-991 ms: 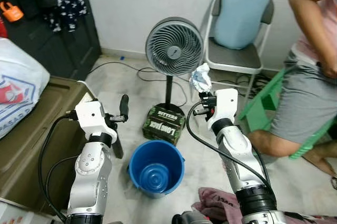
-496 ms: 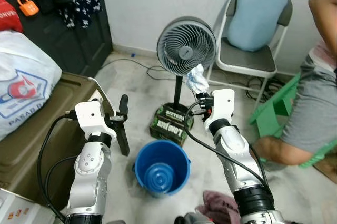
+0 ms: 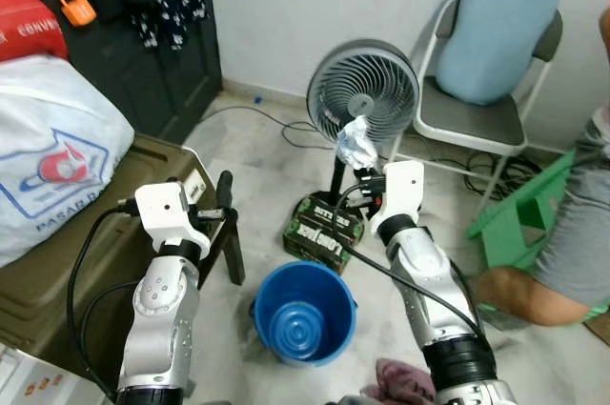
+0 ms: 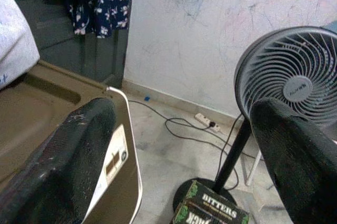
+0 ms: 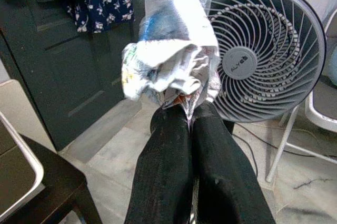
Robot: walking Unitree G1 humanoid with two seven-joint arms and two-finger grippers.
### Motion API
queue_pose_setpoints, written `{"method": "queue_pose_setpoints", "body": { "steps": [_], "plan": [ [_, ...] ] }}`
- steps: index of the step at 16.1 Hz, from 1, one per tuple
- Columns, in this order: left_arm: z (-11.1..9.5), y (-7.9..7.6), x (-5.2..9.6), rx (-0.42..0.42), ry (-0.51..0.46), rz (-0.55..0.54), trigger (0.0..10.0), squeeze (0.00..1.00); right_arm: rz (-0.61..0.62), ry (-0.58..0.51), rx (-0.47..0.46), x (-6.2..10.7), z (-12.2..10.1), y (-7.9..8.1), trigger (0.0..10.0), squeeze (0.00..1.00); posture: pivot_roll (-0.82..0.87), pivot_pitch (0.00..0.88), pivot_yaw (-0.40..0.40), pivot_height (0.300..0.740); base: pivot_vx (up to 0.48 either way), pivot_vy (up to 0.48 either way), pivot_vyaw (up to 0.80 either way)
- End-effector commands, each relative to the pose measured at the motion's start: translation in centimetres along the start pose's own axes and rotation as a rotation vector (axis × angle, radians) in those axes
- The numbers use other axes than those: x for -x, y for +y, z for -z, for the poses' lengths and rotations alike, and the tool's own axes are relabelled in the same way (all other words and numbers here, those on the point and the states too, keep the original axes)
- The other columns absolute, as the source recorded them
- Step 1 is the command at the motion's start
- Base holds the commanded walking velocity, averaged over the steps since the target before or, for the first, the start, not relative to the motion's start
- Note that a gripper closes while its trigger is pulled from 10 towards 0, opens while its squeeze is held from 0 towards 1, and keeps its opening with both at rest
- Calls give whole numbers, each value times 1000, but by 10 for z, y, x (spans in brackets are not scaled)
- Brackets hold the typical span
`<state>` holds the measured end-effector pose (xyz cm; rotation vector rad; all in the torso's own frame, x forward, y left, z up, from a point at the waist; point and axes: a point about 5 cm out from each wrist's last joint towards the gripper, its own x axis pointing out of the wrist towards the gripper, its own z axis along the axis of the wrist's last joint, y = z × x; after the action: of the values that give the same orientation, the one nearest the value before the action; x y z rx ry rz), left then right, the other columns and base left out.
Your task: Clean up the room
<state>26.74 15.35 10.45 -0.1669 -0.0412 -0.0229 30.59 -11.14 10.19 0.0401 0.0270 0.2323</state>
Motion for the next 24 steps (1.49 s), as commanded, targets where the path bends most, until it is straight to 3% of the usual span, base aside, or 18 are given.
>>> {"method": "queue_pose_setpoints", "body": {
  "steps": [1, 12, 17, 22, 24],
  "plan": [
    [-1, -1, 0, -1, -1, 0, 10000, 0, 8, -4, 2, -1, -1, -2, 10000, 0, 39, 52, -33, 740, 398, 0, 0],
    [-1, 0, 0, 1, -1, -7, 10000, 0, 10, 8, 5, 0, 3, -2, 10000, 0, 52, 41, -32, 740, 66, 0, 0],
    [-3, 2, 2, -72, 13, 51, 10000, 0, 25, 25, -7, 2, 9, 1, 10000, 0, 68, 48, -8, 740, 0, 0, -800],
    [-3, 4, 25, -142, 61, 143, 10000, 0, 100, 56, 4, -5, 16, 0, 10000, 0, 133, 107, 33, 740, 0, 0, -83],
    [-4, 9, 39, -197, 88, 196, 10000, 0, 162, 120, 13, -9, 25, -2, 10000, 0, 170, 135, 46, 740, 0, 0, 0]
  ]
}}
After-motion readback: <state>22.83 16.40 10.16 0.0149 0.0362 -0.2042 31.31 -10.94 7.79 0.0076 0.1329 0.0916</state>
